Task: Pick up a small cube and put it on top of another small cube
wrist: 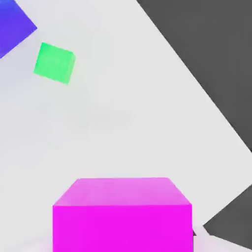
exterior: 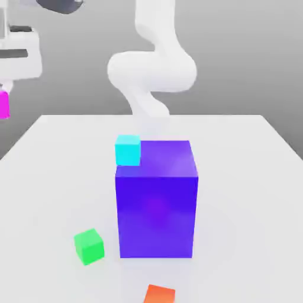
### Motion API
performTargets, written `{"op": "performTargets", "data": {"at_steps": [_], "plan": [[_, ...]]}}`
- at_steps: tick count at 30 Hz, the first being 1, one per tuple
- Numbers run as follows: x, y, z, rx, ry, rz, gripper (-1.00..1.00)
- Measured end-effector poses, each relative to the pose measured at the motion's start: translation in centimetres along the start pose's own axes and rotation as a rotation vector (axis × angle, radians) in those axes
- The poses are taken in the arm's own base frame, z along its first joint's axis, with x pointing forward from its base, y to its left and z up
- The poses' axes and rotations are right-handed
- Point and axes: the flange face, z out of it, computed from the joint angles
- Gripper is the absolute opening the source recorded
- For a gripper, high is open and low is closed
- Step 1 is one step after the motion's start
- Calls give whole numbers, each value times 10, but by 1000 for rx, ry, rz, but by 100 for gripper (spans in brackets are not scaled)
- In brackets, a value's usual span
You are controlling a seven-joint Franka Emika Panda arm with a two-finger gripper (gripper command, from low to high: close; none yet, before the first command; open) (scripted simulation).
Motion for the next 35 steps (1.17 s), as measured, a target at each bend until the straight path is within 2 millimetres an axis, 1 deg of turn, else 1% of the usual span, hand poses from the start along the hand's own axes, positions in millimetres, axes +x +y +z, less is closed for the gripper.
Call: {"op": "performTargets", "data": {"at_steps": [6,10,13,16,19,22,26,27,29,31,32,35], "plan": [[-11,-8,37,30,-9,-19,-100],[-11,-21,67,49,-15,-41,-100],[-6,-35,91,63,-18,-61,-100],[2,-53,115,76,-19,-85,-100],[11,-76,139,87,-17,-110,-100],[22,-103,160,97,-12,-138,-100],[36,-147,185,109,1,-174,-100],[39,-154,193,112,4,-182,-100],[43,-165,215,114,6,-196,-100],[41,-166,239,114,6,-189,-100],[40,-166,249,114,6,-186,100],[40,-165,250,114,6,-184,100]]}}
